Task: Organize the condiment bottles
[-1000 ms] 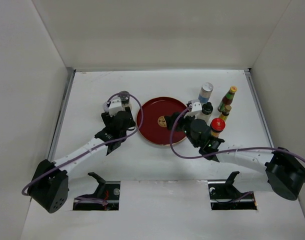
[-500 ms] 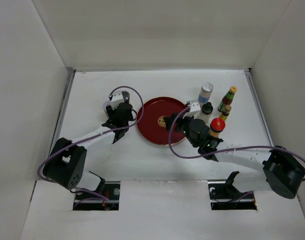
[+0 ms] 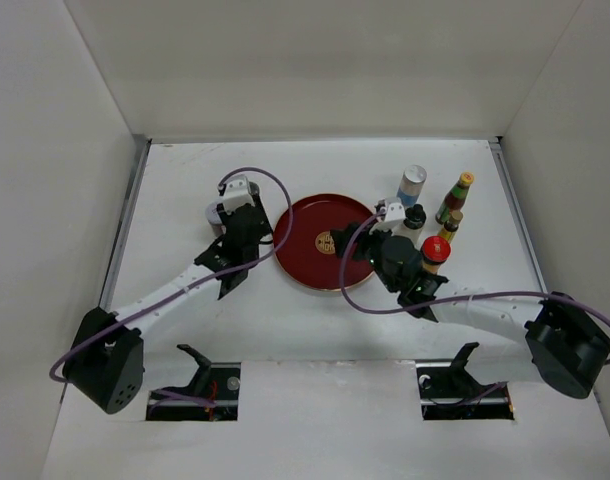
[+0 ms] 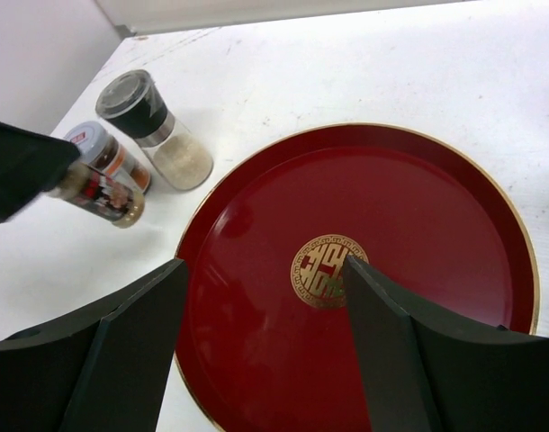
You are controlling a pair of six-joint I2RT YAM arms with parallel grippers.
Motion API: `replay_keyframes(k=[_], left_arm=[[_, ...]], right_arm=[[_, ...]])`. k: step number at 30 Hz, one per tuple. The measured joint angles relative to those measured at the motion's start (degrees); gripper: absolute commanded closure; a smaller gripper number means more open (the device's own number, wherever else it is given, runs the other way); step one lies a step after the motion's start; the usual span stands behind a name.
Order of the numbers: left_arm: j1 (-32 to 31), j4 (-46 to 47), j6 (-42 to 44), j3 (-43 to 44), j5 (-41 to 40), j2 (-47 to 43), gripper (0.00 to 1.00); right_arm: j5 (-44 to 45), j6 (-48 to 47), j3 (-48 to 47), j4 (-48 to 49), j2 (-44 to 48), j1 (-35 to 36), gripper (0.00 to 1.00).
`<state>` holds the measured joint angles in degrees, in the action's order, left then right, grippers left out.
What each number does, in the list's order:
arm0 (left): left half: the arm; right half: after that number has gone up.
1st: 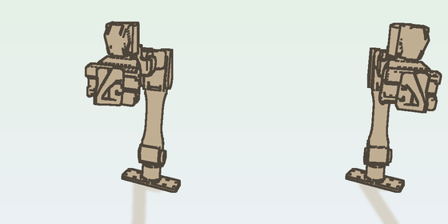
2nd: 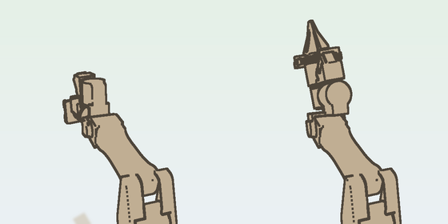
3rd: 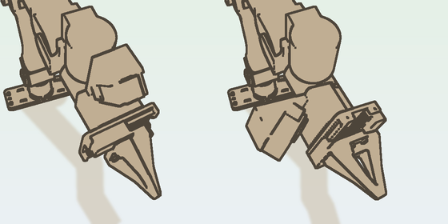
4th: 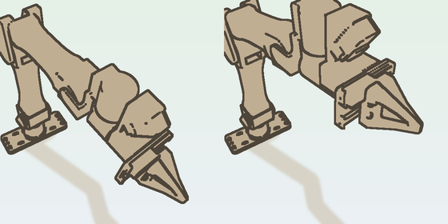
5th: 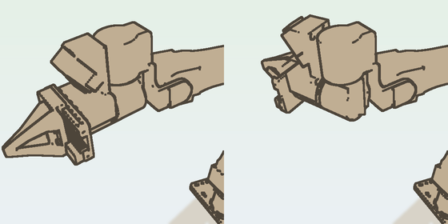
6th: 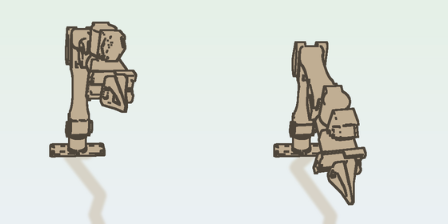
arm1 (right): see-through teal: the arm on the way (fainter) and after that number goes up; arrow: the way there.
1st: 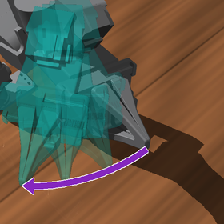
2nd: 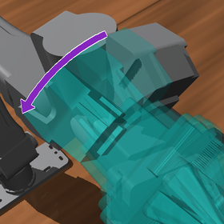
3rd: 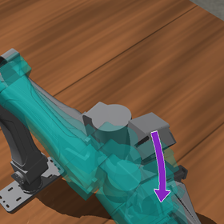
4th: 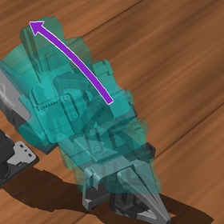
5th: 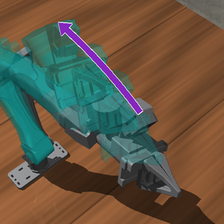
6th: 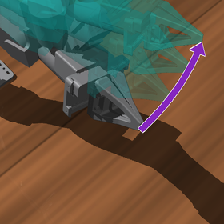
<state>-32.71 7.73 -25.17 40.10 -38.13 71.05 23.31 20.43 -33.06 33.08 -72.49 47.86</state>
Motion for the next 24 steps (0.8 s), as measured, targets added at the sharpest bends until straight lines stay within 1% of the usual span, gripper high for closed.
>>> replay_keyframes(k=[2,4,6,9,13,18,21,24], left_arm=[[-2.21,-0.04,0.17,1.70,-0.26,-1.03,0.67],[-4.22,0.15,0.31,4.90,-0.20,0.70,0.67],[-5.81,0.81,0.35,8.50,0.13,4.20,0.67],[-7.26,2.45,0.39,14.19,1.46,11.82,0.68],[-7.61,3.63,0.50,21.31,4.00,22.51,0.68],[-7.61,4.11,1.01,29.59,5.86,33.64,0.68],[-7.61,4.42,1.40,32.37,6.43,37.62,0.68],[-7.58,4.50,1.79,33.24,6.80,39.58,0.68]], right_arm=[[0.00,0.22,0.33,0.44,0.13,-0.76,0.24],[0.00,0.57,0.98,1.03,0.48,-1.81,0.25],[0.02,1.05,2.08,1.42,1.31,-2.97,0.25],[0.02,1.99,3.69,1.73,3.10,-4.85,0.25],[0.02,3.37,4.42,1.95,4.59,-7.15,0.25],[0.02,4.33,4.96,2.05,5.51,-8.46,0.25],[0.02,4.70,5.05,2.05,5.92,-8.48,0.24],[0.02,4.92,5.18,2.08,6.71,-8.72,0.24]])
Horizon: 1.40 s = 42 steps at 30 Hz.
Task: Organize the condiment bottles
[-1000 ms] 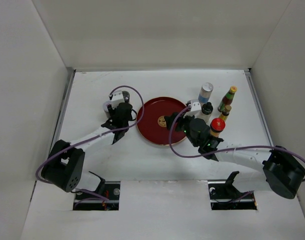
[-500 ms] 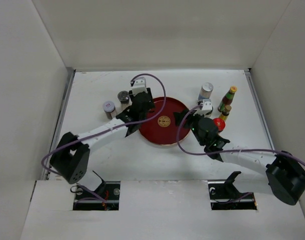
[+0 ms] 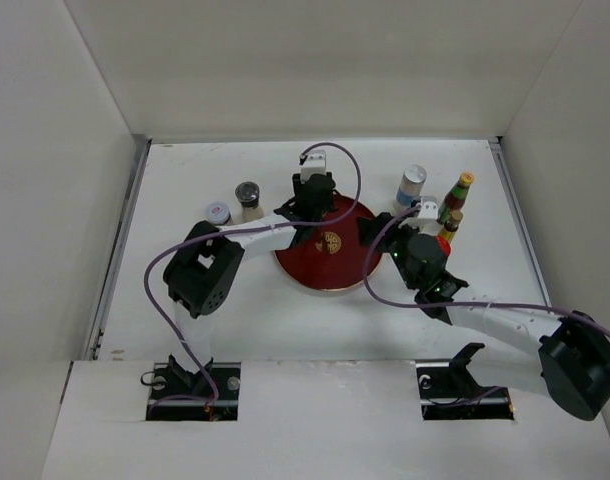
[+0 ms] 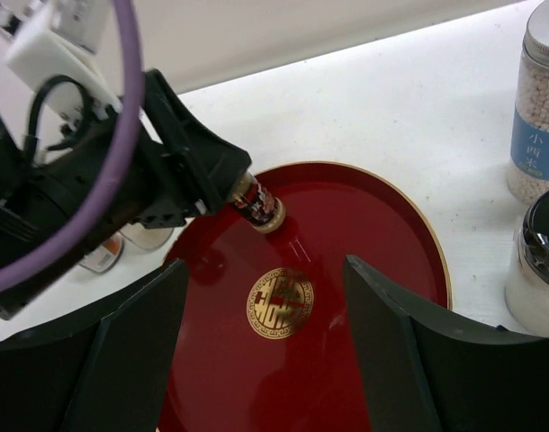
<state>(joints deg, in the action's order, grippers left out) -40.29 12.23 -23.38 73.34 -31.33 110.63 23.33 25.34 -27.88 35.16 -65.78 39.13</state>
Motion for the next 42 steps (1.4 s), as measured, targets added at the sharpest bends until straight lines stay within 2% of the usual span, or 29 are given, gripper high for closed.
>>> replay_keyframes(k=[2,4,8,12,15,19,24,31,36,42], left_arm=[[0.04,0.02,0.13,0.26,0.13,0.85,0.66],[0.11,0.02,0.33,0.35,0.15,1.51,0.61],[0.13,0.70,0.63,0.76,0.09,2.25,0.44],[0.13,1.03,0.87,0.76,0.09,2.32,0.19],[0.02,1.22,0.87,0.44,0.11,1.88,0.12],[-0.31,0.85,0.94,-3.43,0.11,-3.43,0.11],[0.42,1.18,0.87,-10.67,-0.31,-16.35,0.11],[7.91,0.61,0.44,-20.39,-3.37,-30.49,0.09],[13.94,-2.69,0.20,-21.51,-3.98,-30.60,0.08],[15.89,-4.68,0.04,-20.48,-0.98,-24.41,0.08]], right_arm=[[0.00,0.04,0.00,0.00,0.20,-0.17,0.24],[0.00,0.13,0.04,0.00,0.20,-0.17,0.24],[0.00,0.17,0.59,0.00,0.20,-0.17,0.24],[0.00,0.20,0.63,0.02,0.20,-0.17,0.24],[0.00,0.20,0.63,0.00,0.20,-0.17,0.23],[0.00,0.20,0.63,0.00,0.20,-0.17,0.23],[0.00,0.20,0.63,0.00,0.20,-0.17,0.22],[0.00,0.22,0.63,0.02,-0.24,-0.17,0.17],[0.00,0.17,0.61,-0.02,-1.70,-0.17,0.13],[0.00,0.17,0.61,0.00,-2.91,-0.15,0.12]])
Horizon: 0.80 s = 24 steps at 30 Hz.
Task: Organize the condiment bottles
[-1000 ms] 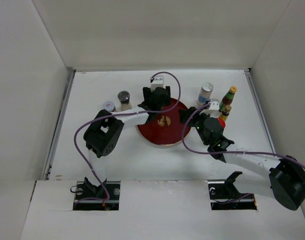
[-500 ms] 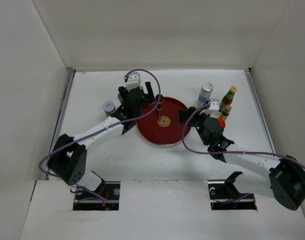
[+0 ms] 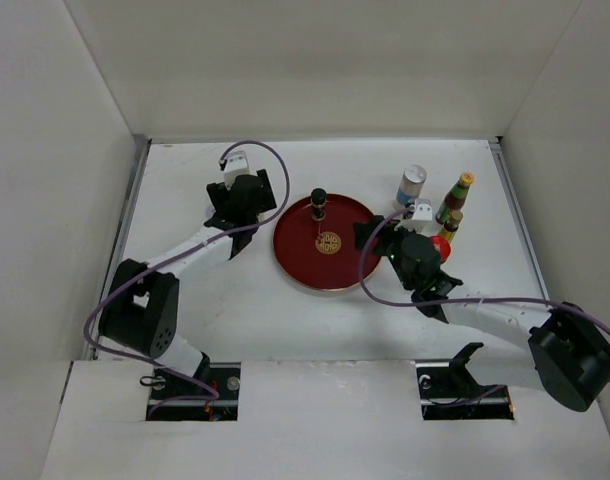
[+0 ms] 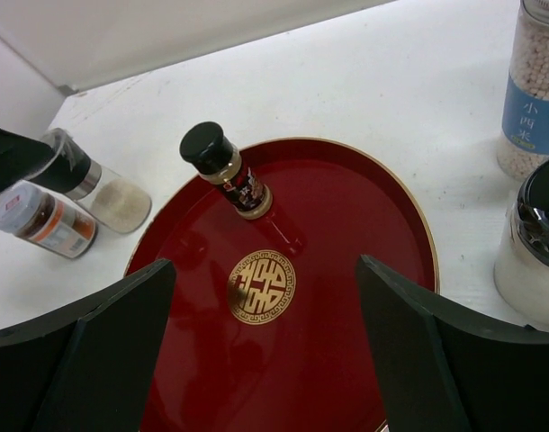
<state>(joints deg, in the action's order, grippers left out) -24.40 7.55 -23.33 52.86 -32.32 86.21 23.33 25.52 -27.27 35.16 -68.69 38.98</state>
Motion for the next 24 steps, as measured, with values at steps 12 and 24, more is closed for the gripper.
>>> replay_keyframes(k=[12,24], left_arm=[[1.16,-2.19,0.70,8.17,1.09,8.50,0.36],[1.40,-2.19,1.46,8.31,0.57,9.31,0.56]], right_arm=[[-0.02,0.00,-0.09,0.00,-1.05,0.09,0.11],[-0.02,0.00,-0.09,0.00,-0.87,0.09,0.11]])
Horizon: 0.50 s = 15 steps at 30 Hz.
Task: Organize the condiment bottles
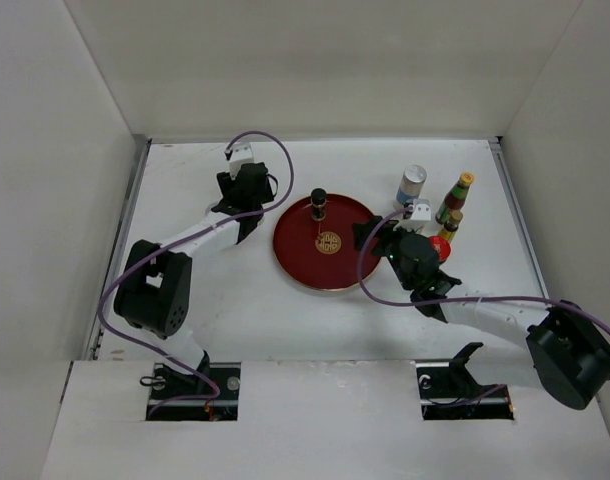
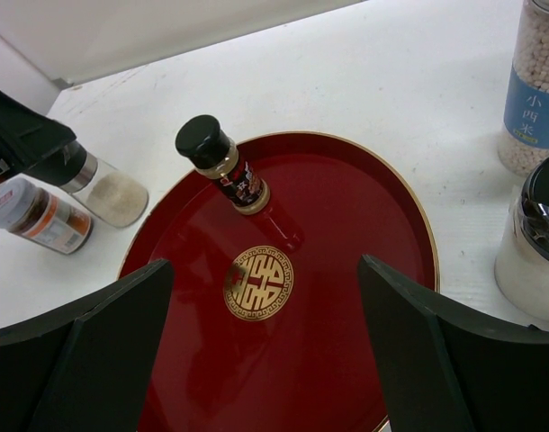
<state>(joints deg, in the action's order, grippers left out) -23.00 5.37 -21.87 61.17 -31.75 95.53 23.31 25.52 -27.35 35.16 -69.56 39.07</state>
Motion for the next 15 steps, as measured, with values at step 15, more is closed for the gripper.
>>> replay_keyframes(k=[15], left_arm=[[-9.92,-0.24,1.16,-0.35,-0.44,-11.54,0.58]], right_arm=[[0.00,0.00,0.00,0.00,0.33,0.00,0.10]])
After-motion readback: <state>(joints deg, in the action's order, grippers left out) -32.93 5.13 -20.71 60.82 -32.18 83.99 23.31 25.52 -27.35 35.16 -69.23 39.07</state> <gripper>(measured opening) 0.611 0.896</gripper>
